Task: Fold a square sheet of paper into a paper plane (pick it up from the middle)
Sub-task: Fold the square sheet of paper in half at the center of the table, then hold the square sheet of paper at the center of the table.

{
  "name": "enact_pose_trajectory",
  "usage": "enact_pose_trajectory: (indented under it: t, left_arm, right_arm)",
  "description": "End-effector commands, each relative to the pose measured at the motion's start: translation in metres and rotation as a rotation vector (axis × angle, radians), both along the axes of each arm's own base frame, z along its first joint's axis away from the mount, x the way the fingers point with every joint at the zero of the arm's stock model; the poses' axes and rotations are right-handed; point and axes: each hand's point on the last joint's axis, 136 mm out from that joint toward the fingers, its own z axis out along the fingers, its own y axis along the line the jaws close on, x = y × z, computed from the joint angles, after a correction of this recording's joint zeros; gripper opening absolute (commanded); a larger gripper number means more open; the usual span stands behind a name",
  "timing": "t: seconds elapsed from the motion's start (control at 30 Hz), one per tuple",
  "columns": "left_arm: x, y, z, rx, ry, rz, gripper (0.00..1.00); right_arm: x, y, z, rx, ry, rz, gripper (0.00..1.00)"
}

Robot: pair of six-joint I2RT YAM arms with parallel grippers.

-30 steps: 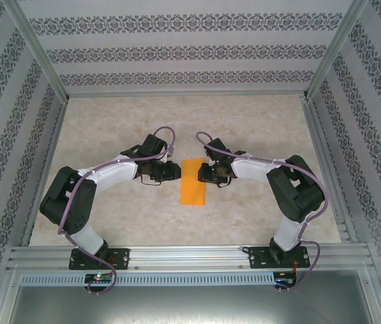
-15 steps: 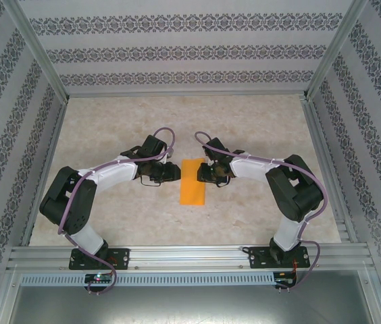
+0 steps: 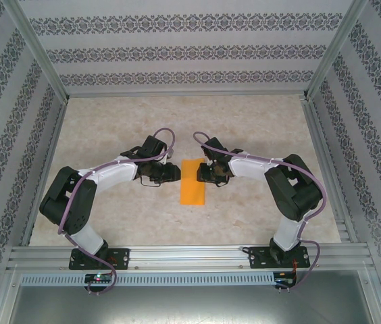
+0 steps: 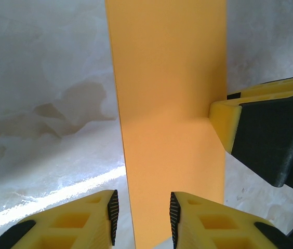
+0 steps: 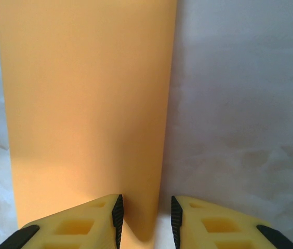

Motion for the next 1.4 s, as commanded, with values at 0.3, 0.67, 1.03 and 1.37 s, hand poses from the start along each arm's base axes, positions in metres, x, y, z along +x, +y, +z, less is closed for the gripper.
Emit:
enact_pose_trajectory:
  t: [0.3,0.67,1.03,1.37]
  left_arm:
    - [0.002,-0.002,0.003,-0.034,-0.001,0.003,0.35]
    - [0.013,-0.017,0.001,-0.091,0.005,0.014,0.32]
    - [0.027,-0.036,-0.013,-0.102,0.015,0.005,0.22]
    - [0.029,-0.041,-0.034,-0.062,0.040,-0.012,0.14]
  right_arm:
    - [-0.008,0.019,-0.020,0.006,0.022,0.084,0.33]
    - [-0.007,0.020,-0.018,0.009,0.018,0.083,0.33]
    - [-0.010,0.020,-0.021,0.012,0.023,0.082,0.33]
    - [-0.010,0.020,-0.022,0.015,0.024,0.081,0.33]
